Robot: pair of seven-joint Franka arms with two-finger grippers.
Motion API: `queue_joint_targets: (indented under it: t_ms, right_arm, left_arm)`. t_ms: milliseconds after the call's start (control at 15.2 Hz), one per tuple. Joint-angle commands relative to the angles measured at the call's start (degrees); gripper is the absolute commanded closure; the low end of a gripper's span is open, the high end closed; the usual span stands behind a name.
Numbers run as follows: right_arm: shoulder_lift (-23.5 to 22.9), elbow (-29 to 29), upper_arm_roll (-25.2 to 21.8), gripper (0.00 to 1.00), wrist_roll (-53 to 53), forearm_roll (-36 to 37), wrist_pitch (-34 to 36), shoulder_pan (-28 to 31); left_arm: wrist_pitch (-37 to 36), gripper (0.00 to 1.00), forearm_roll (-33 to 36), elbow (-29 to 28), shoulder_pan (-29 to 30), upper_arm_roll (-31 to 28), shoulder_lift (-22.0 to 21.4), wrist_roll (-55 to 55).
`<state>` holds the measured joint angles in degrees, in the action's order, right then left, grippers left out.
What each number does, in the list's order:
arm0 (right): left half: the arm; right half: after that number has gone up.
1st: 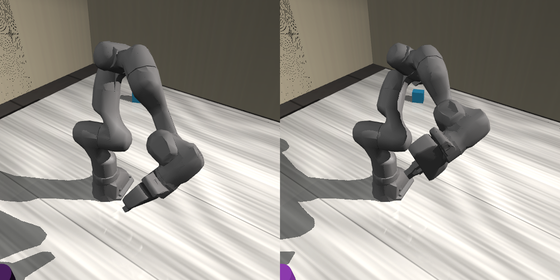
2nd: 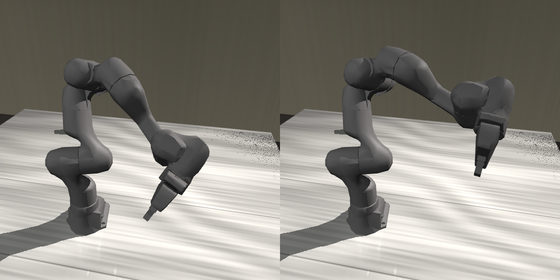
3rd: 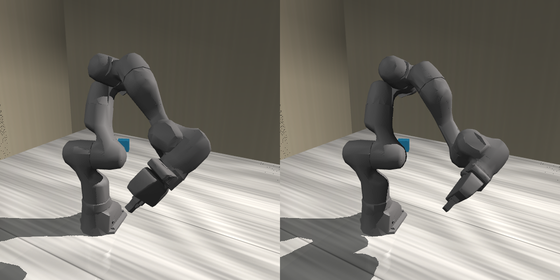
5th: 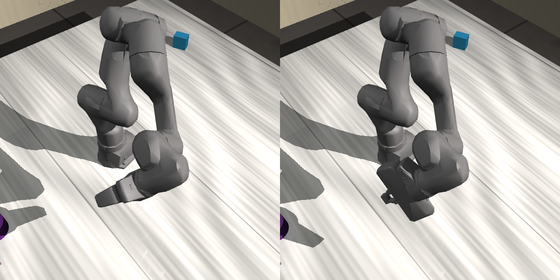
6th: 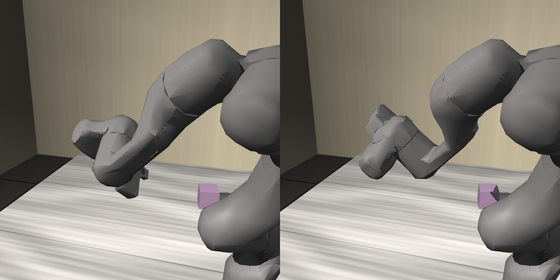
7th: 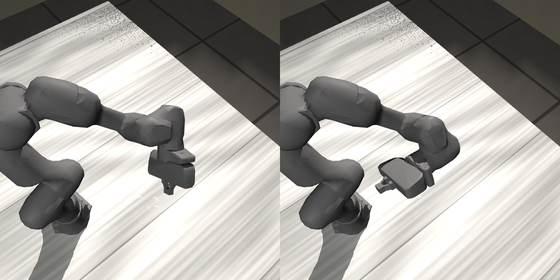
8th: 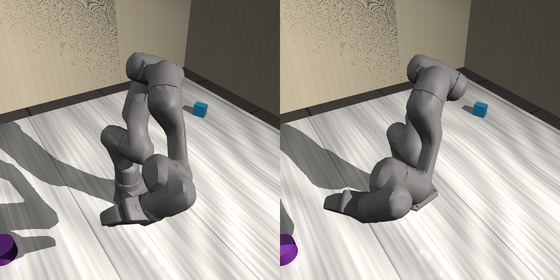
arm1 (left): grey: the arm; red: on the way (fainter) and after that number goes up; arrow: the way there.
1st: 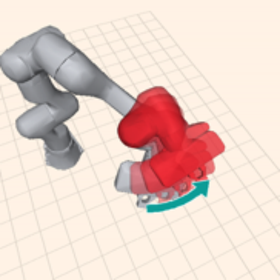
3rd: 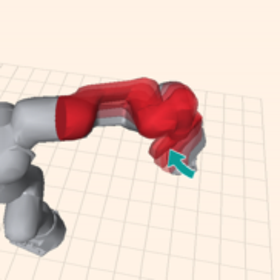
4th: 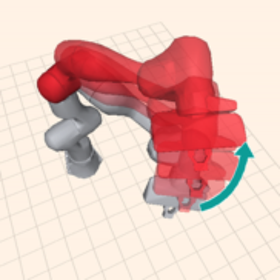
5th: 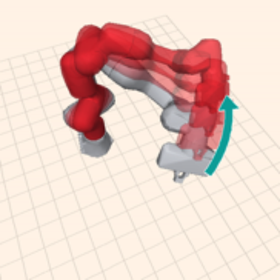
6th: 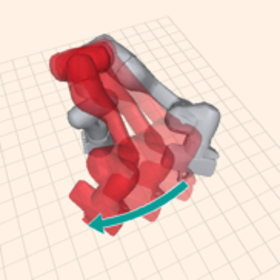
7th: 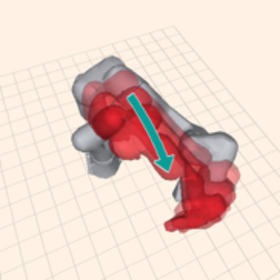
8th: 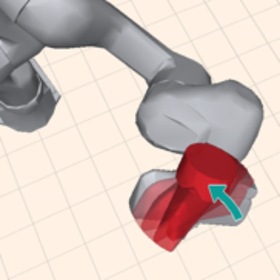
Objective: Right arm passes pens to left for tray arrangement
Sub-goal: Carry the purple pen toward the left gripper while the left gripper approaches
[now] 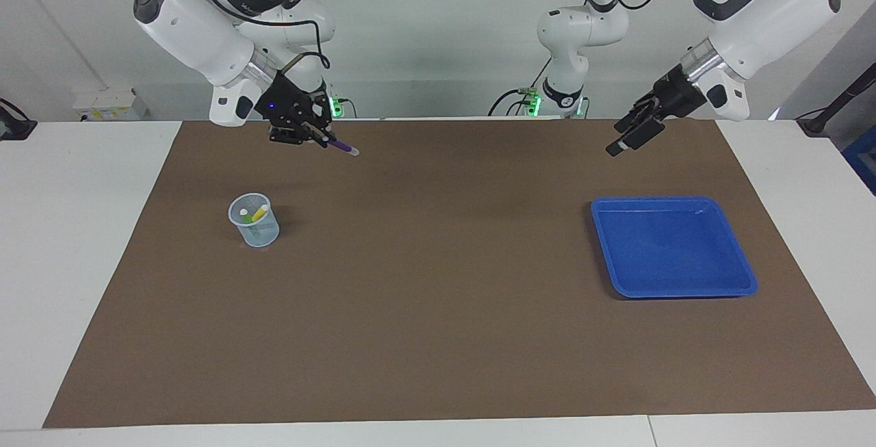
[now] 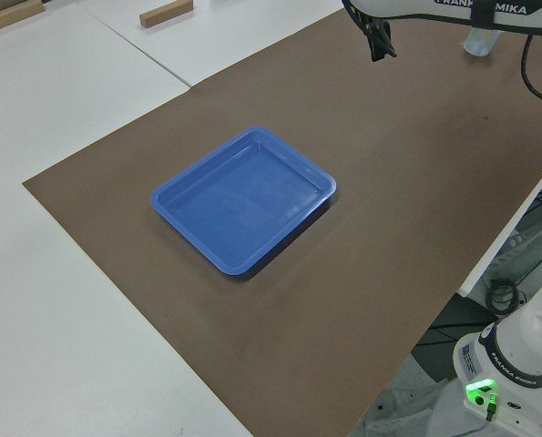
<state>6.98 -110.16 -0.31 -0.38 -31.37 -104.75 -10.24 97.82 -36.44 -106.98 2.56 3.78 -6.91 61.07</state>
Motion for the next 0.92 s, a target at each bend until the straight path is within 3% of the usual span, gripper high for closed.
queue_joint_targets:
  t_ms: [0,197,395,461,855]
  right_arm:
    - [0.9,-3.3,0.0,1.00,14.1,-2.5,-8.8,-4.2]
    - [1.1,-5.2,0.0,1.00,30.5,-2.5,-18.6,-9.9]
    - [1.5,-9.5,0.0,1.00,53.0,-2.6,-37.5,-19.6]
    - [1.9,-10.7,0.0,1.00,56.9,-2.6,-40.7,-21.9]
    - [3.5,-18.9,0.2,1.00,62.5,-2.6,-59.8,-30.7]
  left_arm:
    - [4.9,0.00,-6.3,-8.5,-1.5,-0.4,-5.5,8.4]
    - [5.8,0.00,-8.8,-10.5,-4.3,-0.4,-6.4,16.3]
    - [9.7,0.00,-10.1,-12.9,-8.0,-0.4,-7.5,22.9]
    - [11.6,0.00,-10.7,-14.0,-9.4,-0.4,-7.9,24.7]
    - [20.1,0.00,-13.6,-20.1,-15.8,-0.4,-10.8,28.5]
